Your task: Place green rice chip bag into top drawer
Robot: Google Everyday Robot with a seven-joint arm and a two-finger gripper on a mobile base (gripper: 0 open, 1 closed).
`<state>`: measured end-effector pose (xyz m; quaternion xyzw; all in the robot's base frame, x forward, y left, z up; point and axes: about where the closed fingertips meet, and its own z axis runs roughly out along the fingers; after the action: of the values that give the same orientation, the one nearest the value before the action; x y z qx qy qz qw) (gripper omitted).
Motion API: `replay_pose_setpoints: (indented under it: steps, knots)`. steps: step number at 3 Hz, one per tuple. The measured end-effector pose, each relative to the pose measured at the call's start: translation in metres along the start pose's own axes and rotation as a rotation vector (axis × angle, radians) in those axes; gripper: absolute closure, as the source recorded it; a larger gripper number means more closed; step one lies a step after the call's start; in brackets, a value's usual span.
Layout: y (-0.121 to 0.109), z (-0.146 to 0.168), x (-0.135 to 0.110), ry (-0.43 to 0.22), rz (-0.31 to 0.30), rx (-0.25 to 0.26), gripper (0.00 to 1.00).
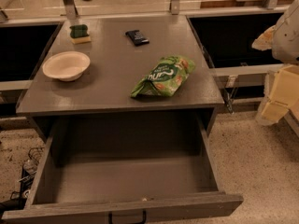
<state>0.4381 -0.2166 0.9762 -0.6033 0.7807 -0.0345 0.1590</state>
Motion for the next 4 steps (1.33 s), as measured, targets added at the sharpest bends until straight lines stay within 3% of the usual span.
replay_pose_setpoints:
  steps: [1, 4]
  knots:
    - [-0.003, 0.001, 0.0, -0.001, 0.002, 0.0, 0.0]
    - [-0.068, 0.04, -0.024, -0.022, 0.006, -0.047, 0.0]
